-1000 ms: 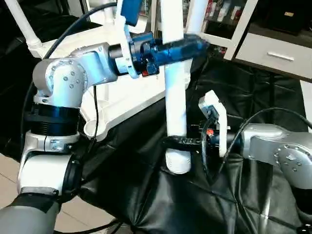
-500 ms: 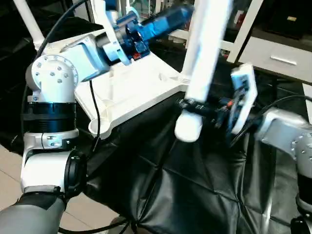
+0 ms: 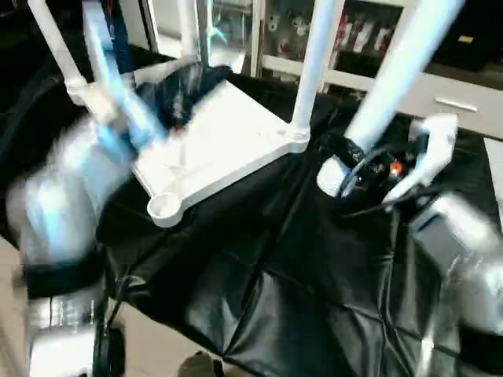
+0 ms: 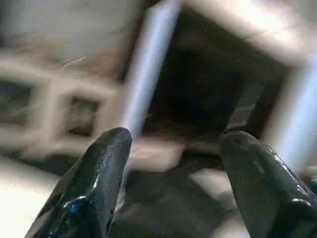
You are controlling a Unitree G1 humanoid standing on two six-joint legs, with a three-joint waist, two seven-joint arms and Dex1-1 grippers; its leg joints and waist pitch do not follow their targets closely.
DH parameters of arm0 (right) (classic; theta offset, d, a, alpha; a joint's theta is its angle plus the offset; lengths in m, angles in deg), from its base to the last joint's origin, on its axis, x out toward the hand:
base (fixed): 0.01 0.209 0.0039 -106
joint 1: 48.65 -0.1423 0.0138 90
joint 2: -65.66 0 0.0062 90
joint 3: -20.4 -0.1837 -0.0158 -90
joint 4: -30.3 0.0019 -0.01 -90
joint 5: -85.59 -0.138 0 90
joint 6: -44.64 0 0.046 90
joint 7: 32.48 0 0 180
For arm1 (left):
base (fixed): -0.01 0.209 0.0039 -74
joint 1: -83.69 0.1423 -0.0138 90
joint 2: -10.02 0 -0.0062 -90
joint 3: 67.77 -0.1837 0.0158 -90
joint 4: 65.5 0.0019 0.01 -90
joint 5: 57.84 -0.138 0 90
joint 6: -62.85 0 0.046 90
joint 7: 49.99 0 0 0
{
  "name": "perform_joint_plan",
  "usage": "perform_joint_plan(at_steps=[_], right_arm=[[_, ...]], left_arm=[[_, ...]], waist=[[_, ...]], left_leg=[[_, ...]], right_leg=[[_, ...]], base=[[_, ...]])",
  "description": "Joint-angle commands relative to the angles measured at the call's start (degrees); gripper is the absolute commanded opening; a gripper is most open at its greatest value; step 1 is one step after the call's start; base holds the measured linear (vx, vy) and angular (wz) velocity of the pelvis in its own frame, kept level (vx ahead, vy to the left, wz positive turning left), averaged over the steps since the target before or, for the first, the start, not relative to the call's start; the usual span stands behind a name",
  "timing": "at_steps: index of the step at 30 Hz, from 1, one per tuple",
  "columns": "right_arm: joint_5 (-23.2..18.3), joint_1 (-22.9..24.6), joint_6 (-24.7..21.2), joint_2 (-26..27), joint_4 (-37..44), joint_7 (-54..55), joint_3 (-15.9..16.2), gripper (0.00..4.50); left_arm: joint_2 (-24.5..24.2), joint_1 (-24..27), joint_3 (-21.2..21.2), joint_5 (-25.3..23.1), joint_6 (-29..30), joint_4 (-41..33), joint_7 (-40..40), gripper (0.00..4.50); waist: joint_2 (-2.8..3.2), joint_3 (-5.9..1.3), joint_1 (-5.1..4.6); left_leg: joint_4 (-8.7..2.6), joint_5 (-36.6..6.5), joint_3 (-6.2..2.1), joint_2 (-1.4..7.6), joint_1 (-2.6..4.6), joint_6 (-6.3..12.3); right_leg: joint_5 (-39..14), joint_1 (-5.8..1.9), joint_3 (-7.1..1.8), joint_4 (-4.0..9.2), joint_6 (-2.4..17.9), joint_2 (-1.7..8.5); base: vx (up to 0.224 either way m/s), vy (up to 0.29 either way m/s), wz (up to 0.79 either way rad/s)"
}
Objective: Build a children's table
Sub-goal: Pick table leg
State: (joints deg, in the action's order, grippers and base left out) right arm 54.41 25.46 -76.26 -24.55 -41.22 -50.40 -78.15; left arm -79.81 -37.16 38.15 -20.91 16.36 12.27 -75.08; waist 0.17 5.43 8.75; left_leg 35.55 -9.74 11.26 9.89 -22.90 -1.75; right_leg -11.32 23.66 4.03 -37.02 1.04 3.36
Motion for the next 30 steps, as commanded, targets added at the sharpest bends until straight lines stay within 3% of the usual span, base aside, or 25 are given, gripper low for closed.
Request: perform_joint_plan(at_steps=[1,3,6,9,10,11,12,13,14,15,16,17,18,19,20,21,22,23,24,25,26,27,28,29,30], right_arm=[[4.0,3.7,5.6,2.7,2.3,4.4,-0.4,1.88],[7.1,5.7,6.4,3.6,1.8,8.6,-0.2,1.88],[11.2,7.3,7.5,2.4,1.4,9.8,2.5,1.88],[15.8,8.9,6.9,1.5,-0.9,10.7,6.0,1.88],[15.8,8.9,6.9,1.5,-0.9,10.7,6.0,1.88],[16.3,9.4,6.7,2.0,-3.0,10.9,6.8,1.88],[16.6,9.5,7.1,2.6,-3.7,10.8,6.8,1.88],[16.6,9.5,7.4,3.1,-4.1,10.8,6.7,1.88],[16.7,9.5,7.8,3.7,-4.4,10.9,6.7,1.88],[16.6,9.5,8.0,4.0,-4.5,10.9,6.7,1.88],[16.6,9.5,8.1,4.4,-4.8,11.1,6.7,1.88],[16.5,9.6,8.3,4.8,-5.1,11.2,7.0,1.88],[16.5,9.6,8.3,4.8,-5.2,11.2,7.0,1.88],[16.5,9.7,8.3,5.1,-5.3,11.3,7.1,1.88],[16.6,9.8,8.4,5.2,-5.3,11.5,7.1,1.88],[16.8,9.8,8.4,5.3,-5.4,11.6,7.0,1.88],[16.9,9.9,8.6,5.5,-5.4,11.4,7.1,1.88],[17.1,9.8,8.8,5.7,-5.5,11.2,7.2,1.88],[17.2,9.7,8.9,5.9,-5.7,11.0,7.2,1.88],[17.2,9.7,8.9,5.9,-5.7,11.0,7.2,1.88],[17.3,9.4,9.0,6.0,-5.9,10.9,7.2,1.88],[17.5,9.1,9.1,6.1,-6.3,11.0,7.3,1.88],[17.5,9.1,9.1,6.1,-6.3,11.0,7.3,1.88],[16.9,8.5,9.2,6.5,-6.5,10.9,7.3,1.88],[16.9,8.5,9.2,6.5,-6.5,10.9,7.3,1.88]], left_arm=[[-2.5,9.8,-6.7,-12.8,-5.3,-5.8,6.3,3.34],[-3.5,16.0,-11.2,-23.3,-12.4,-6.6,12.2,3.34],[-1.2,21.2,-11.4,-27.0,-20.9,-6.0,13.3,3.34],[2.0,22.7,-10.3,-30.5,-25.2,-4.0,18.9,3.34],[2.0,22.7,-10.3,-30.5,-25.2,-4.0,18.9,3.34],[3.4,22.1,-10.1,-31.1,-26.4,-3.4,20.6,3.34],[3.5,22.3,-11.0,-31.7,-26.7,-3.8,21.6,3.34],[3.0,22.6,-12.2,-32.6,-27.2,-4.2,22.1,3.34],[2.6,23.0,-13.5,-33.7,-27.9,-4.5,22.7,3.34],[2.6,23.3,-14.1,-34.4,-28.2,-4.5,23.1,3.34],[3.0,23.7,-14.6,-34.8,-28.6,-4.7,23.5,3.34],[4.1,24.3,-15.0,-35.8,-29.4,-4.6,23.1,3.34],[4.1,24.3,-15.0,-36.0,-29.5,-4.5,23.1,3.34],[4.5,24.6,-15.2,-37.2,-30.6,-4.3,22.9,3.34],[4.7,24.8,-15.2,-37.4,-30.8,-4.4,23.0,3.34],[4.9,24.8,-15.3,-37.5,-31.1,-4.3,23.1,3.34],[5.0,24.9,-15.3,-37.4,-31.0,-4.4,23.3,3.34],[4.9,25.0,-15.2,-37.3,-30.9,-4.4,23.6,3.34],[4.7,25.1,-15.3,-37.3,-31.0,-4.3,23.9,3.34],[4.7,25.1,-15.3,-37.3,-31.0,-4.3,23.9,3.34],[4.6,25.1,-15.3,-37.4,-31.1,-4.2,24.1,3.34],[4.8,25.1,-15.0,-37.5,-31.1,-4.1,24.1,3.34],[4.8,25.1,-15.0,-37.5,-31.1,-4.1,24.1,3.34],[5.1,25.4,-14.2,-37.7,-31.7,-4.2,24.1,3.34],[5.1,25.4,-14.2,-37.7,-31.7,-4.2,24.1,3.34]], waist=[[-1.12,-5.11,-0.49],[-1.06,-4.69,-1.11],[-1.45,-4.78,-1.69],[-2.94,-4.46,-1.43],[-2.92,-4.29,-1.12],[-3.05,-3.82,-0.45],[-4.23,-3.12,-0.99],[-4.14,-3.34,-0.22],[-3.87,-3.60,-0.92],[-3.79,-3.61,-1.69],[-2.62,-3.40,-3.85],[-2.00,-3.38,-4.99],[-1.96,-3.46,-4.96],[-2.59,-3.18,-4.51],[-2.78,-2.68,-2.50],[-2.76,-2.82,-3.04],[-5.39,-4.73,-2.59],[-5.09,-4.54,-0.03],[-5.83,-5.38,-0.46],[-6.12,-4.07,0.24],[-5.27,-3.75,0.85],[-6.12,-3.56,0.38],[-4.49,-4.13,0.40],[-2.99,-4.79,-0.33],[-2.85,-3.98,-2.07]], left_leg=[[-4.73,-11.3,-2.34,3.86,1.52,-2.69],[-5.28,-14.2,-2.49,3.81,1.67,-3.19],[-5.33,-18.5,-2.42,3.44,2.52,-4.10],[-4.39,-17.6,-1.69,3.02,1.88,-0.55],[-3.61,-16.8,-1.92,2.95,1.61,0.56],[1.18,-17.6,-1.12,3.13,5.13,-0.75],[0.72,-18.3,-1.53,2.47,3.67,-1.07],[0.10,-19.2,-1.81,2.32,4.43,-0.86],[-0.06,-23.5,-1.10,2.06,6.69,-0.36],[-1.00,-26.6,-0.54,2.06,7.50,-0.41],[-3.80,-34.2,0.91,2.39,9.04,-0.40],[-7.24,-40.9,3.48,4.43,6.71,-0.57],[-8.90,-43.5,4.54,5.84,5.26,-1.38],[-11.26,-46.8,5.84,7.44,3.10,-2.72],[-12.46,-50.6,8.67,8.17,1.63,-6.96],[-12.68,-48.8,9.01,8.21,2.70,-9.49],[-5.94,-36.9,7.88,6.00,6.38,-16.29],[9.34,-24.8,-1.06,3.43,1.89,-6.62],[11.14,-18.7,-5.70,-1.40,-3.57,-4.11],[10.18,-7.6,-7.34,-3.51,-4.90,-4.53],[8.72,-7.2,-8.19,-2.87,-2.08,-4.08],[7.30,-6.3,-7.74,-3.08,-1.34,-3.50],[2.41,-1.1,-7.49,-2.06,-0.64,-2.48],[-2.51,0.7,-5.85,-0.78,2.19,1.09],[-4.32,-6.8,-4.93,-0.06,3.77,3.46]], right_leg=[[-21.5,-2.61,-3.58,6.18,2.4,5.43],[-24.1,-2.06,-3.53,6.53,-0.1,5.05],[-28.9,-1.84,-3.57,7.70,-1.6,5.41],[-32.8,-2.91,-5.15,8.97,-0.2,8.42],[-35.1,-3.01,-6.06,9.61,-0.5,9.74],[-47.5,-0.08,-11.47,12.29,-2.7,10.52],[-50.5,-1.67,-12.19,11.95,-3.1,9.99],[-50.7,-1.23,-12.76,11.71,-3.4,8.81],[-46.1,0.82,-11.77,11.04,-3.0,6.53],[-42.2,1.44,-10.36,10.26,-2.5,4.89],[-32.7,3.44,-5.41,7.22,-1.2,0.85],[-23.9,3.17,0.09,0.58,1.0,-0.51],[-19.5,2.02,2.13,-3.70,1.9,0.19],[-12.4,-0.84,4.87,-9.06,2.4,1.68],[-14.7,-2.88,6.03,-11.22,2.5,2.47],[-17.7,-3.14,4.93,-10.48,2.8,2.92],[-33.7,-0.95,-1.39,-1.76,2.3,8.32],[-46.7,-2.54,-13.49,8.96,0.5,21.49],[-40.5,-7.95,-14.54,7.35,0.0,17.83],[-30.2,-8.70,-10.75,6.84,-2.6,13.81],[-20.5,-5.66,-12.55,6.69,4.5,11.64],[-18.3,-5.79,-11.88,6.93,7.5,9.80],[-17.2,-6.32,-10.77,6.52,10.3,6.93],[-17.9,-4.26,-8.74,5.79,7.8,2.87],[-19.4,-1.51,-7.03,4.63,6.3,0.07]], base=[[0.000,0.000,0.00],[0.000,0.000,0.00],[0.000,0.000,0.00],[0.000,0.000,0.00],[-0.074,0.060,-0.08],[-0.074,0.060,-0.08],[-0.029,0.116,-0.47],[-0.027,0.168,-0.61],[-0.027,0.168,-0.61],[-0.078,0.204,-0.53],[-0.048,0.223,-0.60],[-0.048,0.223,-0.60],[-0.081,0.226,-0.62],[-0.113,0.186,-0.64],[-0.113,0.186,-0.64],[-0.068,0.110,-0.67],[0.029,0.058,-0.74],[0.029,0.058,-0.74],[0.081,0.076,-1.05],[0.026,0.155,-0.88],[0.026,0.155,-0.88],[-0.047,0.200,-0.54],[-0.039,0.261,-0.63],[-0.039,0.261,-0.63],[-0.043,0.277,-0.62]])
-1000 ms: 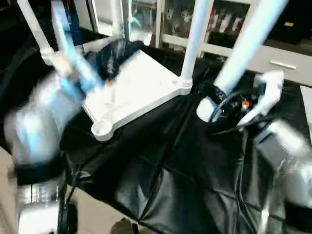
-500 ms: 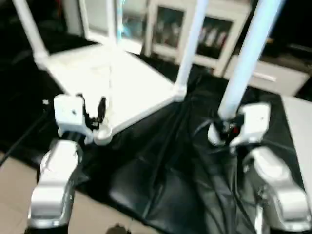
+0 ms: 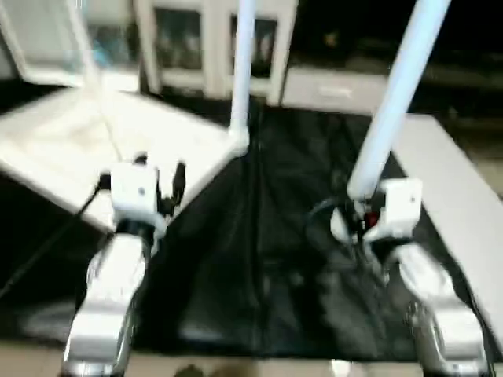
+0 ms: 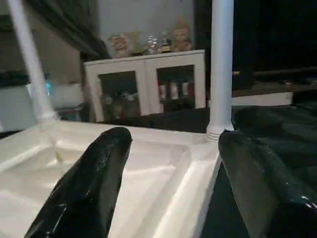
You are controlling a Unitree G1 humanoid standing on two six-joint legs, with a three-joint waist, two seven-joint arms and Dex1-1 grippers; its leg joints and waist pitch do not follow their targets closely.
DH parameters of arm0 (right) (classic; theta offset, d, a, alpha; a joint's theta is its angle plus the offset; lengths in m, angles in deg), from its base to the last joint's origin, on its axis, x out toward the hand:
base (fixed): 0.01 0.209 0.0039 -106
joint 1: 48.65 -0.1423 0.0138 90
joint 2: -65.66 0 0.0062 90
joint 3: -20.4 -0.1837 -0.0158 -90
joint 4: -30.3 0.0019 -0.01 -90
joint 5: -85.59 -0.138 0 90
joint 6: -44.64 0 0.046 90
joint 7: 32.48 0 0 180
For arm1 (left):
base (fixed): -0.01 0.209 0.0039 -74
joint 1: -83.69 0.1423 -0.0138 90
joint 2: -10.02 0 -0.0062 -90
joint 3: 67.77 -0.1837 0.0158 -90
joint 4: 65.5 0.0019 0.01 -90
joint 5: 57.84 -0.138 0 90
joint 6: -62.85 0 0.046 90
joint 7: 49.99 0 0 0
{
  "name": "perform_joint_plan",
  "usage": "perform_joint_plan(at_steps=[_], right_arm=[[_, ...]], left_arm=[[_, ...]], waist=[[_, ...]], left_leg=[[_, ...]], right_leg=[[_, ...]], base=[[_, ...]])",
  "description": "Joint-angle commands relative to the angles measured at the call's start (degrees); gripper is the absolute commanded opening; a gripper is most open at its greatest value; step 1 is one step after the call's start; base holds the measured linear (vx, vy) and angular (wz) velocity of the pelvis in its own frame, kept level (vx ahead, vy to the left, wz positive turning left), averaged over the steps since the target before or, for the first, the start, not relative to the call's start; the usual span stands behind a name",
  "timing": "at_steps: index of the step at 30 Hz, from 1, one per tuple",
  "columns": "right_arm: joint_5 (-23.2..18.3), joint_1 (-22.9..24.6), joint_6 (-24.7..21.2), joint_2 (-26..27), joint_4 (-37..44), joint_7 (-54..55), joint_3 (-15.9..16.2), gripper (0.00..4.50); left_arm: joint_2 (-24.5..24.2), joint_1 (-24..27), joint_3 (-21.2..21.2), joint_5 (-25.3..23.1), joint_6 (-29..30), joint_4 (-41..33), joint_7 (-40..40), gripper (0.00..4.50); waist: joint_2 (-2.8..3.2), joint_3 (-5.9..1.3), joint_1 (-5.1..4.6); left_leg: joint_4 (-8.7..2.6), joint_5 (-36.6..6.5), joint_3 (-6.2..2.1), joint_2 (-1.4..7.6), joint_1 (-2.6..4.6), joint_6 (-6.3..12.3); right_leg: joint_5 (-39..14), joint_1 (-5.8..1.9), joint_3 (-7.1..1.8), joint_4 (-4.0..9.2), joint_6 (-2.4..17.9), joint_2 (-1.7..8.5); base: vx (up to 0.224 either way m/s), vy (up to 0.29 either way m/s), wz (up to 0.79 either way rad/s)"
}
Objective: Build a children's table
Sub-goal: Pick table leg
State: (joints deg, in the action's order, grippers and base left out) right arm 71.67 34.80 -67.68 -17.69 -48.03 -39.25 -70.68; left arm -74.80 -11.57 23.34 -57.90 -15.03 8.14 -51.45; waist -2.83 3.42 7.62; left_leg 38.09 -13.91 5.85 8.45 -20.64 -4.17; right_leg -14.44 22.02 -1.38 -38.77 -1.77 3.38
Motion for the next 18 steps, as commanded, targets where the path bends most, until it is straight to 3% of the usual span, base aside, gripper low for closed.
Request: perform_joint_plan(at_steps=[1,2,3,4,5,6,7,8,10,11,12,13,14,15,16,17,18], right_arm=[[-0.7,-1.2,0.8,-0.1,0.2,-0.3,-0.3,1.88],[-1.5,-1.4,1.0,0.2,0.2,-0.7,-0.5,1.88],[-2.1,-1.7,0.7,0.5,0.1,-0.8,-0.8,1.88],[-2.0,-2.3,0.5,0.7,-0.2,-0.3,-1.0,1.88],[-2.5,-2.9,0.3,1.2,-0.7,-0.2,-1.5,1.88],[-3.0,-3.4,0.5,1.8,-1.1,0.0,-2.0,1.88],[-1.7,-3.8,1.8,1.9,-1.6,0.8,-1.9,1.88],[0.4,-4.4,2.6,1.7,-2.3,1.3,-1.2,1.88],[1.3,-4.7,2.6,1.3,-2.9,1.1,-0.9,1.88],[1.3,-4.7,2.9,1.2,-3.2,0.7,-0.8,1.88],[1.3,-4.7,2.9,1.2,-3.2,0.7,-0.8,1.88],[-0.5,-3.9,3.7,1.8,-3.4,-0.5,-1.4,1.88],[-1.8,-3.4,3.4,2.2,-3.3,-1.3,-1.6,1.88],[-2.5,-3.2,3.1,2.4,-3.2,-1.8,-1.7,1.88],[-2.5,-3.0,3.2,2.5,-3.2,-2.2,-1.5,1.88],[-2.4,-2.8,3.4,2.5,-3.3,-2.6,-1.2,1.88],[-2.1,-2.8,3.7,2.6,-3.4,-2.6,-1.1,1.88]], left_arm=[[0.3,-0.1,1.0,-1.0,-0.9,0.0,0.8,3.34],[0.1,-0.1,1.1,-2.5,-0.6,0.0,2.0,3.34],[0.1,0.0,1.3,-2.6,-0.6,0.1,2.0,3.34],[-0.6,0.1,0.8,-4.1,-0.4,-0.2,2.3,3.34],[-1.1,0.1,0.4,-5.6,-0.6,-0.2,2.9,3.34],[-1.2,0.1,0.4,-5.5,-0.6,-0.4,2.8,3.34],[-1.2,-0.1,0.5,-5.2,-0.2,-0.5,3.0,3.34],[-1.1,-0.5,1.1,-5.3,-0.2,-0.7,3.7,3.34],[-0.5,-1.0,1.7,-4.5,0.5,-0.6,3.7,3.34],[-0.3,-1.2,2.1,-4.4,0.7,-0.4,3.8,3.34],[-0.3,-1.2,2.1,-4.4,0.7,-0.4,3.8,3.34],[1.2,-1.2,3.4,-1.7,1.4,0.1,3.2,3.34],[1.2,-1.2,3.4,-2.1,1.2,0.5,3.5,3.34],[1.1,-1.2,3.3,-2.6,1.0,0.7,3.7,3.34],[0.8,-1.3,3.0,-2.6,0.1,0.9,3.0,3.34],[0.3,-1.3,2.5,-2.6,-1.2,1.3,2.1,3.34],[-0.1,-1.5,1.9,-2.4,-1.8,1.4,1.3,3.34]], waist=[[1.81,-2.49,-3.00],[1.74,-2.92,-4.04],[1.71,-2.96,-5.38],[1.52,-2.61,-5.53],[0.95,-2.70,-5.68],[0.42,-2.84,-5.60],[1.60,-3.22,-5.69],[2.67,-3.11,-6.57],[2.32,-2.98,-6.93],[2.32,-3.24,-6.45],[2.33,-3.34,-6.34],[1.60,-3.55,-6.09],[0.17,-3.55,-6.03],[-1.47,-3.21,-4.38],[-1.47,-3.21,-4.38],[-3.11,-3.37,-1.62],[-3.24,-3.05,-1.63]], left_leg=[[-8.44,-13.6,0.52,3.06,4.25,9.02],[-9.12,-16.2,0.86,3.77,5.23,10.25],[-10.36,-11.3,-2.45,3.54,2.60,18.57],[-9.48,-6.5,-2.26,4.42,2.94,20.76],[-8.38,-4.2,-2.26,5.01,1.68,17.64],[-8.20,-5.3,-2.47,5.84,0.92,13.44],[-8.62,-8.3,-3.51,6.80,1.12,3.56],[-11.30,-12.9,-6.36,10.35,1.81,-4.13],[-12.70,-16.3,-6.97,12.14,1.55,-5.36],[-12.47,-16.9,-6.93,12.00,2.22,-1.50],[-12.33,-16.2,-6.91,11.56,2.27,0.58],[-11.72,-15.4,-6.14,9.91,2.32,5.70],[-10.25,-15.2,-3.84,6.78,0.97,10.98],[-3.69,-11.8,1.64,0.00,-2.81,12.37],[-3.69,-11.8,1.64,0.00,-2.81,12.37],[-1.04,0.5,1.71,0.12,-3.86,7.90],[-2.25,2.5,1.68,0.38,-3.68,6.04]], right_leg=[[-15.3,2.46,1.80,2.80,8.0,-0.91],[-12.5,2.97,3.24,1.18,7.6,-0.84],[-3.0,0.55,5.92,-1.35,5.7,-0.60],[-0.8,1.83,6.08,-0.22,5.7,0.06],[2.6,0.17,4.81,2.27,7.3,1.97],[3.8,-0.91,3.55,3.91,8.7,3.65],[4.5,-1.49,3.75,3.49,11.4,3.08],[-1.0,-0.08,5.25,0.88,8.8,0.83],[-4.4,0.78,5.44,-1.41,4.2,0.72],[-5.0,2.16,4.88,-2.24,3.2,1.25],[-4.5,1.98,4.62,-1.96,4.0,1.41],[-3.4,1.45,4.12,-0.34,6.4,1.81],[-0.1,-0.13,3.13,2.93,11.9,3.11],[-1.8,-2.53,1.02,9.45,19.7,7.24],[-1.8,-2.53,1.02,9.45,19.7,7.24],[-5.5,-4.00,-0.58,9.64,13.1,9.57],[-8.4,-3.65,0.14,9.35,8.6,8.69]], base=[[-0.043,0.263,-0.41],[-0.043,0.263,-0.41],[-0.041,0.253,-0.16],[-0.042,0.192,-0.04],[-0.042,0.192,-0.04],[-0.050,0.149,0.06],[-0.075,0.106,0.03],[-0.075,0.106,0.03],[-0.062,-0.010,0.01],[-0.055,-0.057,0.04],[-0.050,-0.137,0.07],[-0.056,-0.190,0.04],[-0.056,-0.190,0.04],[-0.040,-0.207,0.01],[-0.035,-0.202,0.00],[-0.035,-0.202,0.00],[-0.055,-0.179,-0.06]])
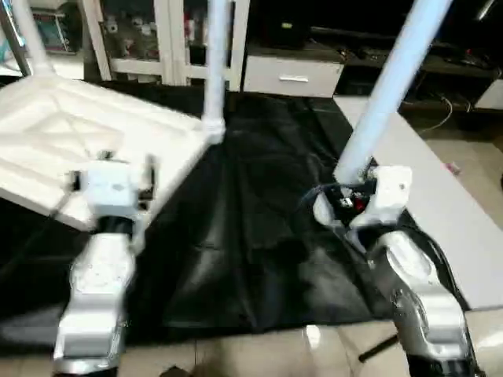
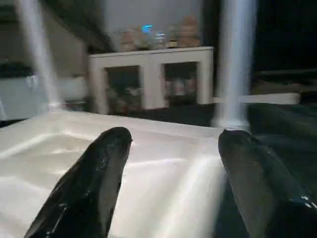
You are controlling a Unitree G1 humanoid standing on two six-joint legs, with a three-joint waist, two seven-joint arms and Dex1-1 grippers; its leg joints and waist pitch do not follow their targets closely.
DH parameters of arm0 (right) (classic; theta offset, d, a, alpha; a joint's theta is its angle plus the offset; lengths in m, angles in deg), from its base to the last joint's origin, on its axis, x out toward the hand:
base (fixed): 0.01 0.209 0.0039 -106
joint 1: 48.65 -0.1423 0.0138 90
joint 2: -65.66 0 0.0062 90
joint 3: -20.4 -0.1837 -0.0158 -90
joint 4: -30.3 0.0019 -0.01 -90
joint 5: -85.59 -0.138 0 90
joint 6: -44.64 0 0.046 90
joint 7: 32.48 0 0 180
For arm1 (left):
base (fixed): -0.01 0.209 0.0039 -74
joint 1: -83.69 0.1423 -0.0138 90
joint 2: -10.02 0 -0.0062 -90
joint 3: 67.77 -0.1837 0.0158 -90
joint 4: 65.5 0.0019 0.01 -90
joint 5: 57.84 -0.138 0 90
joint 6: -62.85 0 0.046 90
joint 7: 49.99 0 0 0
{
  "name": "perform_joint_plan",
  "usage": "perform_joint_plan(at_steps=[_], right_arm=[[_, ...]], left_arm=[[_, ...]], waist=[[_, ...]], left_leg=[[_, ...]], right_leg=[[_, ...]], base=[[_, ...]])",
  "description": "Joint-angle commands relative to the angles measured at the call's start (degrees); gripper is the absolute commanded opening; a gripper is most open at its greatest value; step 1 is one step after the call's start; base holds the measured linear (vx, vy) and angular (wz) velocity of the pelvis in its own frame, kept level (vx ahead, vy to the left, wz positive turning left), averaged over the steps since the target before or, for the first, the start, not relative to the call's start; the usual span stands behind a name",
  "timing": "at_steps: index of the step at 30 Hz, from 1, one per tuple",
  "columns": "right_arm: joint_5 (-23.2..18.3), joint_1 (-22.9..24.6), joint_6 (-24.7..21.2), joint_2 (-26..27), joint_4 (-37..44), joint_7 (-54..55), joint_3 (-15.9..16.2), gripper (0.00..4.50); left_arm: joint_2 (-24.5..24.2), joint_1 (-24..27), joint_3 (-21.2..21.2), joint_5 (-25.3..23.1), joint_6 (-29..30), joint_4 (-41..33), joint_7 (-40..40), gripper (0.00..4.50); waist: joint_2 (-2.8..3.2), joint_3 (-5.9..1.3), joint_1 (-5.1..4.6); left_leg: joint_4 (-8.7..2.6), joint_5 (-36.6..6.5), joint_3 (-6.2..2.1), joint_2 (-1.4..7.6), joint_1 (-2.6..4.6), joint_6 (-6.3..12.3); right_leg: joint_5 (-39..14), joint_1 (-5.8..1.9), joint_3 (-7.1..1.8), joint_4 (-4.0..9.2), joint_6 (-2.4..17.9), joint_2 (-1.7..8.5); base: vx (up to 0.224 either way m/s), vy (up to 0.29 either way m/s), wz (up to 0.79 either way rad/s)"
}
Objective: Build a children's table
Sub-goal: Pick table leg
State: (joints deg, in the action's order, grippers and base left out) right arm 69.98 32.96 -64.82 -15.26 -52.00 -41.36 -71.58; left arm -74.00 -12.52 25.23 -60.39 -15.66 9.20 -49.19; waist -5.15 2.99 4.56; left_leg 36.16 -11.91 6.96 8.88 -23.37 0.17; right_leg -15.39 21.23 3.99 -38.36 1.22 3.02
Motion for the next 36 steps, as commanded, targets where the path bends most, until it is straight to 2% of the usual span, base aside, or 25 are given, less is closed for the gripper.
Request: perform_joint_plan(at_steps=[1,4,6,8,10,12,13,14,15,18,19,20,21,22,23,24,25,26,27,30,32,33,34,35,36], right_arm=[[-0.5,-1.0,1.1,0.2,0.3,-1.0,0.0,1.88],[0.1,-1.3,2.5,-0.6,-0.2,-2.7,1.0,1.88],[-0.2,-1.6,3.1,-0.3,-0.2,-2.8,0.8,1.88],[-0.5,-1.7,3.6,0.0,-0.2,-2.9,0.4,1.88],[-1.1,-1.5,4.7,0.8,-0.1,-2.9,-0.4,1.88],[-1.8,-1.6,5.3,1.9,-0.1,-1.5,-2.2,1.88],[-2.3,-1.6,5.0,2.3,-0.2,-1.1,-2.9,1.88],[-1.7,-1.7,5.5,2.2,-0.9,0.0,-3.7,1.88],[-1.6,-1.7,7.4,2.2,-2.2,1.2,-5.6,1.88],[-2.0,-1.2,8.7,1.1,-3.7,1.2,-7.9,1.88],[-2.0,-1.1,8.8,0.8,-3.9,0.8,-8.2,1.88],[-2.0,-0.8,8.9,0.3,-4.1,0.1,-8.4,1.88],[-2.1,-0.8,8.9,0.2,-4.2,0.0,-8.4,1.88],[-2.0,-0.5,9.0,-0.2,-4.3,-0.6,-8.4,1.88],[-1.8,-0.3,9.0,-0.6,-4.4,-1.3,-8.2,1.88],[-1.1,-0.1,9.0,-1.2,-4.4,-1.9,-7.8,1.88],[-1.0,-0.2,9.2,-1.3,-4.5,-2.0,-7.7,1.88],[-1.1,-0.3,9.3,-1.3,-4.5,-2.1,-7.6,1.88],[-1.2,-0.4,9.2,-1.3,-4.4,-2.0,-7.5,1.88],[-1.4,-0.9,9.1,-1.3,-4.3,-2.2,-7.1,1.88],[-1.4,-1.2,8.8,-1.2,-4.1,-2.4,-6.9,1.88],[-1.3,-1.3,8.7,-1.1,-4.0,-2.5,-6.9,1.88],[-1.3,-1.4,8.6,-1.1,-4.0,-2.5,-6.9,1.88],[-1.2,-1.4,8.1,-1.2,-3.8,-2.4,-6.9,1.88],[-1.3,-1.4,8.1,-1.3,-3.7,-2.4,-6.8,1.88]], left_arm=[[-1.1,-0.8,-0.5,0.0,-1.4,0.4,-1.4,3.34],[-0.9,-1.4,-0.9,-0.1,-1.9,0.5,-2.4,3.34],[-0.6,-1.4,-0.7,-0.4,-1.9,0.6,-2.4,3.34],[-0.3,-1.4,-0.5,-0.4,-2.2,0.9,-2.0,3.34],[-0.4,-1.1,-0.5,-0.2,-2.6,1.1,-1.6,3.34],[-0.5,-0.7,-0.2,0.0,-3.6,1.6,-1.5,3.34],[-0.6,-0.6,-0.1,0.0,-3.9,1.7,-1.5,3.34],[-0.8,-0.3,0.4,-0.3,-5.0,2.3,-1.2,3.34],[-0.9,0.5,1.9,-0.5,-6.6,3.7,-0.5,3.34],[-1.6,2.2,4.0,-0.2,-8.3,5.4,-0.3,3.34],[-1.8,2.5,4.2,-0.2,-8.7,5.6,-0.5,3.34],[-2.3,2.8,4.1,-0.3,-9.3,5.6,-0.9,3.34],[-2.3,2.9,4.1,-0.4,-9.4,5.6,-1.0,3.34],[-2.6,3.2,3.9,-0.4,-9.8,5.7,-1.2,3.34],[-2.6,3.4,3.8,-0.4,-9.8,5.7,-1.3,3.34],[-2.6,3.6,3.6,-0.4,-10.3,5.8,-1.4,3.34],[-2.4,3.6,3.5,-0.7,-10.7,6.1,-1.2,3.34],[-2.3,3.5,3.4,-1.0,-11.6,6.4,-1.1,3.34],[-2.1,3.1,3.3,-1.1,-12.3,6.6,-0.9,3.34],[-1.8,1.4,2.8,-4.0,-13.0,7.4,1.5,3.34],[-1.4,0.1,2.0,-4.5,-13.2,8.4,2.1,3.34],[-1.0,-0.6,1.7,-4.3,-13.0,8.9,2.2,3.34],[-0.9,-0.7,1.6,-4.2,-12.9,9.0,2.2,3.34],[0.4,-1.9,1.3,-2.5,-11.6,9.8,1.6,3.34],[0.8,-2.1,1.2,-1.9,-11.1,10.0,1.3,3.34]], waist=[[0.13,-2.95,1.90],[1.54,-3.19,2.28],[0.62,-2.77,3.71],[1.57,-2.74,4.74],[2.32,-2.41,5.10],[3.79,-2.47,4.26],[5.33,-2.84,1.47],[5.49,-3.56,0.96],[5.03,-3.49,0.98],[2.51,-3.10,0.75],[-1.19,-3.79,1.73],[-1.01,-3.12,4.20],[-0.04,-3.57,2.51],[0.52,-2.17,2.55],[0.48,-1.80,2.06],[0.68,-2.11,2.10],[2.53,-2.81,1.83],[4.47,-3.21,-1.44],[4.69,-3.42,-3.34],[3.69,-2.56,-2.91],[2.41,-2.52,-2.08],[2.31,-1.99,-1.26],[3.07,-2.02,-2.03],[4.21,-1.83,-2.78],[4.51,-2.21,-2.37]], left_leg=[[-2.69,0.3,0.13,1.41,-0.26,-0.22],[-4.82,-4.8,0.22,3.00,1.03,-1.17],[-3.90,-6.5,-0.59,2.60,-1.92,2.79],[2.18,-3.0,-2.38,3.70,-3.37,5.49],[3.59,-2.5,-3.26,4.40,-3.57,4.66],[-3.81,-4.1,-1.56,4.43,1.70,5.15],[-6.49,-6.6,-1.07,4.19,6.60,9.26],[-7.54,-3.4,-0.82,4.56,6.54,12.81],[-7.93,-1.5,-0.82,5.14,5.21,14.41],[-9.24,-3.9,1.79,5.29,3.93,13.17],[-5.95,-15.0,4.32,2.62,2.61,4.34],[5.60,-16.8,1.75,-0.16,0.62,2.23],[11.73,-11.8,-4.90,-2.25,-4.39,-3.18],[11.66,-10.9,-6.31,-0.94,-4.08,-8.27],[8.90,-11.1,-5.72,-0.38,-0.69,-8.40],[5.77,-9.4,-5.12,-0.03,0.27,-6.55],[-0.76,-6.7,-4.20,0.83,1.83,0.05],[-5.69,-8.8,-4.76,1.74,6.39,9.45],[-6.69,-6.5,-5.88,1.95,6.69,15.46],[-7.68,-10.3,-5.18,4.64,5.44,18.65],[-8.40,-20.9,-6.04,6.25,4.36,8.43],[-6.80,-36.8,-5.29,5.94,4.90,-8.95],[-7.59,-41.9,-6.56,7.30,5.37,-12.71],[-12.70,-47.7,-8.81,10.90,3.00,-15.98],[-13.77,-48.1,-8.33,11.08,2.68,-16.52]], right_leg=[[-11.7,-3.13,-4.77,8.43,0.7,8.14],[-9.3,-1.91,-4.18,7.42,-1.3,5.90],[-15.6,-4.32,-4.47,8.58,1.3,10.64],[-21.2,-4.89,-5.21,11.87,2.8,18.84],[-21.2,-5.03,-4.19,12.76,5.3,20.30],[-17.3,-2.73,-0.99,8.88,9.1,9.16],[-11.3,2.16,2.67,1.05,5.6,1.06],[-7.2,3.78,3.78,-5.46,0.1,-0.38],[-6.2,3.77,3.71,-6.48,-2.7,-0.09],[-0.9,3.58,2.43,-3.97,-4.1,2.28],[-5.2,2.05,-3.41,3.40,-4.8,9.41],[-13.3,1.64,-10.64,10.02,-4.9,19.14],[-14.6,-2.96,-10.42,9.29,-5.8,19.91],[-21.5,-2.38,-8.61,10.19,-0.9,18.77],[-25.5,-2.21,-5.17,10.65,6.7,15.68],[-26.2,-2.75,-4.33,10.53,9.1,13.72],[-24.3,-3.26,-2.58,9.51,11.2,9.85],[-17.6,2.01,1.65,2.80,6.7,0.85],[-9.0,3.77,2.83,-4.35,3.9,-0.48],[-4.1,3.55,2.86,-4.03,1.7,0.73],[-1.9,1.07,0.05,-0.10,2.9,3.65],[-9.8,1.30,-2.99,4.30,7.3,6.83],[-11.4,1.01,-1.68,3.75,6.5,4.85],[-7.8,-0.47,0.13,-1.43,1.5,2.21],[-5.0,-0.13,1.07,-4.07,0.1,0.84]], base=[[-0.053,-0.134,-0.09],[-0.035,-0.071,-0.03],[0.000,0.000,0.00],[-0.028,0.099,0.20],[-0.016,0.208,0.26],[-0.022,0.252,0.24],[-0.014,0.280,0.27],[-0.014,0.280,0.27],[-0.008,0.266,0.10],[-0.061,0.212,-0.05],[-0.067,0.159,0.02],[-0.067,0.159,0.02],[-0.044,0.188,-0.16],[-0.080,0.256,-0.36],[-0.080,0.256,-0.36],[-0.103,0.315,-0.17],[-0.103,0.322,0.08],[-0.103,0.322,0.08],[-0.088,0.331,0.10],[-0.091,0.291,0.08],[-0.114,0.181,0.00],[-0.122,0.148,0.19],[-0.133,0.136,0.17],[-0.133,0.136,0.17],[-0.135,0.100,0.15]])
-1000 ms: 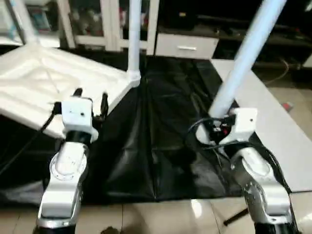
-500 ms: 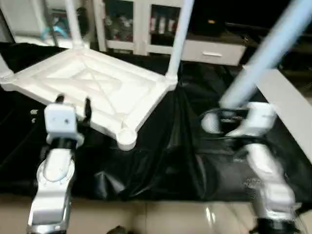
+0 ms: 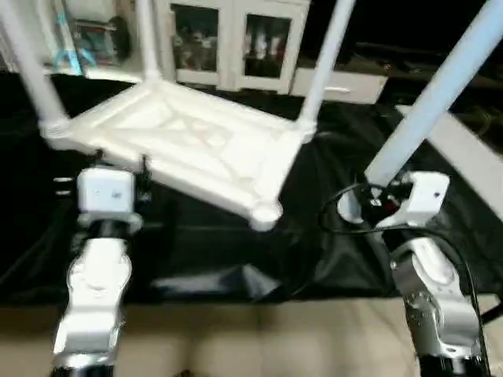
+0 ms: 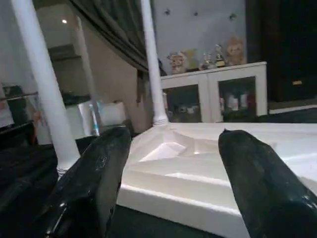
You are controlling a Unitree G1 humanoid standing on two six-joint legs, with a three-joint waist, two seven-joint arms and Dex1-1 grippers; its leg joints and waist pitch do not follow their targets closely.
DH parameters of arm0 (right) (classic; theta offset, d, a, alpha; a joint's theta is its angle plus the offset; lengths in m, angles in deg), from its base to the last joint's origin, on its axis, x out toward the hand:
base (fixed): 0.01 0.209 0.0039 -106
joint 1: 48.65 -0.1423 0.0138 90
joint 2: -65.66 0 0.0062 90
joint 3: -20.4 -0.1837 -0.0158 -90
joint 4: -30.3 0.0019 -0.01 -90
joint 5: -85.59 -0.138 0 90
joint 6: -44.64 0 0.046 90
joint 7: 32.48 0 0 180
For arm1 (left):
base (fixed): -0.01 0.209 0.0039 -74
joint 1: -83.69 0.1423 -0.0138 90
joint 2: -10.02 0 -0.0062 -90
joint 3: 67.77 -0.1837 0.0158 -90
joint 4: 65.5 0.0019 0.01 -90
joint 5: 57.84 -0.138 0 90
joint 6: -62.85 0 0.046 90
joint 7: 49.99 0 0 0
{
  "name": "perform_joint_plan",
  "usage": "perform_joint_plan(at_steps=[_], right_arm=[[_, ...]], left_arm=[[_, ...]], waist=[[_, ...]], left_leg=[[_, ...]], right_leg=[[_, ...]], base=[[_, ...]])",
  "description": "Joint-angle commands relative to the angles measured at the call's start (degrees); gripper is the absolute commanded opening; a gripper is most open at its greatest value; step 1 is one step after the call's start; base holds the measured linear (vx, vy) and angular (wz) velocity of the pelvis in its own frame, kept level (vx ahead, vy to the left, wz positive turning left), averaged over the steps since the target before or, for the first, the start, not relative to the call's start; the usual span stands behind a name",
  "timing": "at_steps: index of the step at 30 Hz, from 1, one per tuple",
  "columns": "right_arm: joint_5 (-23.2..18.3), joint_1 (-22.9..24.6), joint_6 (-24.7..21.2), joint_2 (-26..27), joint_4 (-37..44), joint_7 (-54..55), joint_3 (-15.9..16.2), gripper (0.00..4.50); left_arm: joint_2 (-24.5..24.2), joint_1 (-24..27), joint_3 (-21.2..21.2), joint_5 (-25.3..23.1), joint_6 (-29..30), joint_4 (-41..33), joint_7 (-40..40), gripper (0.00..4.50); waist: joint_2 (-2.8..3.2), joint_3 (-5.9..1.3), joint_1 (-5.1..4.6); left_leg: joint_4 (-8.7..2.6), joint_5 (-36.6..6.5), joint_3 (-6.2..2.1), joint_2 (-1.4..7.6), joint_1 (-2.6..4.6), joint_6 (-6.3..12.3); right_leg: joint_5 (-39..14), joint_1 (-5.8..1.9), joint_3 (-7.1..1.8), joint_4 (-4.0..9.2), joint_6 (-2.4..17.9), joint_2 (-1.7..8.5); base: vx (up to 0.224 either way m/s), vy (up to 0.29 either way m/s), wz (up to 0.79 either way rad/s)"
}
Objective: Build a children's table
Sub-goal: Pick table leg
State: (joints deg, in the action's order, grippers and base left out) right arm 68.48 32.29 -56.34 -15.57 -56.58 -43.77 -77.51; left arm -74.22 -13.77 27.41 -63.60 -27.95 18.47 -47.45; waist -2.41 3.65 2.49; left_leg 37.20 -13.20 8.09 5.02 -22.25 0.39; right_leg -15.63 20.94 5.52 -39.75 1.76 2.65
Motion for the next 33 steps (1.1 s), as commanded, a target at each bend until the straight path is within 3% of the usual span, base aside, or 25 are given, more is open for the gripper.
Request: perform_joint_plan(at_steps=[1,2,4,5,6,7,8,9,10,11,12,14,16,20,22,24,25,26,27,28,29,30,31,32,33], right_arm=[[0.2,-0.7,-0.4,-1.0,0.8,0.0,-0.9,1.88],[0.1,-0.6,-0.5,-1.0,0.9,0.0,-0.9,1.88],[0.2,0.2,-1.4,-1.4,1.3,0.1,-0.6,1.88],[0.3,0.9,-1.6,-1.5,1.5,0.0,-0.4,1.88],[0.5,1.3,-1.4,-1.5,1.6,0.0,-0.3,1.88],[0.6,1.5,-1.3,-1.5,1.7,0.0,-0.3,1.88],[0.6,1.6,-1.4,-1.4,1.8,0.3,-0.5,1.88],[0.6,1.6,-1.4,-1.4,1.8,0.3,-0.6,1.88],[0.6,1.5,-1.6,-1.4,1.9,0.5,-0.7,1.88],[0.7,1.5,-1.7,-1.4,2.0,0.6,-0.8,1.88],[0.7,1.5,-1.7,-1.4,2.0,0.6,-0.8,1.88],[0.8,1.4,-1.7,-1.6,2.1,0.6,-0.8,1.88],[1.5,1.4,-1.3,-2.1,2.2,0.8,-0.7,1.88],[2.3,1.2,-1.0,-2.9,2.3,1.1,-0.7,1.88],[2.3,1.3,-1.1,-3.2,2.5,1.3,-0.9,1.88],[2.6,1.4,-1.1,-3.3,2.6,1.4,-1.0,1.88],[2.7,1.4,-1.2,-3.3,2.7,1.4,-1.1,1.88],[2.8,1.5,-1.2,-3.3,2.8,1.3,-1.2,1.88],[2.9,1.5,-1.3,-3.3,2.9,1.3,-1.3,1.88],[2.9,1.5,-1.3,-3.3,2.9,1.3,-1.2,1.88],[3.0,1.4,-1.4,-3.5,2.9,1.1,-1.0,1.88],[3.1,1.3,-1.5,-3.7,2.7,0.9,-0.7,1.88],[3.0,1.2,-1.5,-3.8,2.7,0.7,-0.5,1.88],[3.1,1.2,-1.6,-3.8,2.6,0.6,-0.4,1.88],[3.1,1.1,-1.6,-3.8,2.6,0.5,-0.3,1.88]], left_arm=[[1.0,-0.8,-0.9,1.3,1.2,0.7,-0.4,3.34],[1.1,-0.9,-1.3,0.7,1.8,0.9,-0.3,3.34],[1.6,-1.0,-1.4,0.8,2.7,1.3,-0.6,3.34],[1.5,-1.0,-1.4,0.9,3.6,1.5,-1.1,3.34],[1.5,-0.9,-1.3,1.3,3.0,1.6,-1.5,3.34],[1.5,-0.9,-1.2,1.6,2.3,1.9,-1.7,3.34],[1.0,-0.8,-1.5,2.8,2.0,1.8,-3.6,3.34],[0.8,-0.8,-1.6,2.9,1.9,1.8,-3.9,3.34],[0.6,-0.8,-1.7,2.7,1.7,1.8,-4.0,3.34],[0.5,-0.9,-1.8,2.8,1.5,1.8,-4.2,3.34],[0.5,-0.9,-1.8,2.8,1.5,1.8,-4.2,3.34],[0.4,-1.0,-1.9,2.9,1.3,1.8,-4.4,3.34],[0.2,-1.6,-2.4,2.5,1.6,1.6,-4.9,3.34],[-0.1,-2.3,-3.2,1.8,1.5,1.9,-5.7,3.34],[-0.1,-2.7,-3.7,1.8,1.2,2.4,-6.3,3.34],[-0.1,-2.9,-3.9,1.8,1.2,2.6,-6.4,3.34],[0.0,-3.1,-3.9,1.9,1.1,2.9,-6.4,3.34],[0.0,-3.1,-4.0,1.9,1.1,3.1,-6.3,3.34],[0.3,-3.2,-4.0,2.0,1.2,3.1,-6.2,3.34],[0.3,-3.2,-4.0,2.0,1.2,3.1,-6.2,3.34],[0.3,-3.2,-4.0,1.9,1.2,3.1,-6.1,3.34],[0.4,-3.2,-3.9,1.8,1.3,3.1,-5.9,3.34],[0.4,-3.2,-3.9,1.8,1.3,3.0,-5.9,3.34],[0.4,-3.2,-3.8,1.8,1.4,2.9,-5.8,3.34],[0.4,-3.1,-3.8,1.8,1.4,2.8,-5.8,3.34]], waist=[[2.02,-2.74,0.84],[2.52,-3.55,1.03],[1.88,-4.59,0.58],[0.77,-4.92,0.75],[-0.70,-4.81,1.10],[-0.70,-4.81,1.10],[-2.47,-3.48,3.80],[-2.28,-3.33,4.08],[-1.11,-3.16,4.64],[-0.17,-3.57,4.07],[0.57,-3.82,2.58],[1.10,-2.98,1.05],[1.19,-1.90,0.55],[0.71,-1.42,0.34],[0.57,-2.10,1.59],[1.15,-3.16,1.96],[1.70,-4.06,1.38],[2.22,-4.59,-0.68],[1.30,-4.93,-2.01],[1.76,-4.86,-2.72],[0.56,-4.78,-3.48],[-0.49,-4.53,-2.89],[-4.50,-4.46,0.69],[-2.90,-3.42,1.57],[-4.06,-3.61,1.34]], left_leg=[[-15.36,-44.2,-6.77,13.76,0.93,-17.22],[-14.39,-40.8,-5.95,12.66,1.90,-15.02],[-13.30,-32.9,-7.21,11.04,3.50,-9.15],[-12.45,-26.9,-6.48,9.73,3.53,-5.69],[-10.81,-26.1,-4.64,7.47,1.38,-6.16],[-10.81,-26.1,-4.64,7.47,1.38,-6.16],[0.42,-5.2,-2.85,4.59,-1.01,-2.85],[0.81,0.6,-3.57,4.37,-2.54,-2.44],[-1.97,1.5,-3.21,5.72,-2.46,-4.13],[-5.87,-9.0,-3.66,7.81,-0.83,-5.52],[-7.90,-24.2,-4.53,9.75,1.53,-7.41],[-9.48,-39.1,-5.06,9.83,3.09,-6.69],[-9.49,-46.9,-3.64,8.81,5.00,-7.18],[-7.37,-38.2,-1.14,7.27,5.66,-6.32],[-6.81,-24.2,-0.25,6.76,3.35,-2.93],[-7.86,-15.3,-0.11,7.05,2.71,-1.06],[-8.89,-12.4,-0.94,7.79,4.74,0.24],[-9.84,-9.4,-4.94,10.00,9.97,5.83],[-9.74,-7.5,-11.93,10.07,12.28,21.56],[-8.72,-4.7,-12.35,9.25,13.10,28.55],[-7.71,3.5,-14.28,6.97,12.38,34.67],[-6.83,5.3,-12.96,3.74,9.15,31.54],[2.90,-3.7,-4.93,-3.31,-4.14,22.26],[6.66,-6.7,-4.72,0.26,-5.84,14.39],[7.34,-4.2,-3.82,0.00,-6.21,11.38]], right_leg=[[-2.2,1.69,0.66,-4.95,-1.0,-0.55],[-2.3,2.19,0.77,-4.08,-0.6,-0.34],[-5.1,1.29,-0.71,-0.47,-0.1,0.97],[-4.6,0.29,-1.77,2.75,1.6,2.71],[-7.2,-1.38,-3.61,6.70,4.6,5.98],[-7.2,-1.38,-3.61,6.70,4.6,5.98],[-25.7,-1.59,-6.84,13.28,3.0,15.42],[-28.0,-3.00,-6.46,12.63,0.4,14.77],[-31.0,-3.34,-3.91,12.19,-1.9,12.46],[-29.0,-3.88,-2.16,10.91,-0.8,9.30],[-24.4,-2.71,-1.18,9.27,0.0,6.07],[-22.7,-3.53,-0.63,9.64,2.3,5.23],[-29.8,-4.03,0.26,11.44,2.3,5.12],[-42.6,-6.26,-0.74,14.68,0.4,7.38],[-42.7,-9.01,-2.24,15.47,0.2,8.37],[-31.5,-10.13,-1.72,14.60,1.0,6.52],[-19.8,-9.28,-0.66,12.66,2.4,4.26],[-8.6,-5.21,0.69,8.00,2.2,1.74],[-8.0,-1.14,1.33,2.76,-1.7,0.95],[-8.3,0.15,0.39,2.69,-3.2,1.20],[-7.4,1.11,-2.21,2.59,-4.3,2.60],[-4.9,-2.20,-4.17,5.62,-5.2,3.80],[3.9,-14.75,-9.37,11.73,-13.4,9.84],[12.9,-14.54,-8.47,13.24,-16.6,15.37],[17.5,-14.16,-4.91,12.97,-17.7,12.86]], base=[[-0.112,0.019,0.27],[-0.112,0.019,0.27],[-0.087,-0.077,0.01],[-0.083,-0.098,-0.06],[-0.094,-0.128,-0.10],[-0.100,-0.119,-0.21],[-0.100,-0.119,-0.21],[-0.047,-0.089,-0.42],[-0.019,-0.029,-0.42],[-0.019,-0.029,-0.42],[0.000,0.000,0.00],[0.000,0.000,0.00],[0.000,0.000,0.00],[0.044,0.008,-0.07],[0.102,0.018,-0.07],[0.122,0.034,-0.05],[0.207,0.040,0.02],[0.207,0.040,0.02],[0.242,0.005,0.06],[0.205,-0.061,0.25],[0.205,-0.061,0.25],[0.191,-0.101,0.47],[0.228,-0.021,0.74],[0.228,-0.021,0.74],[0.234,0.009,0.65]])
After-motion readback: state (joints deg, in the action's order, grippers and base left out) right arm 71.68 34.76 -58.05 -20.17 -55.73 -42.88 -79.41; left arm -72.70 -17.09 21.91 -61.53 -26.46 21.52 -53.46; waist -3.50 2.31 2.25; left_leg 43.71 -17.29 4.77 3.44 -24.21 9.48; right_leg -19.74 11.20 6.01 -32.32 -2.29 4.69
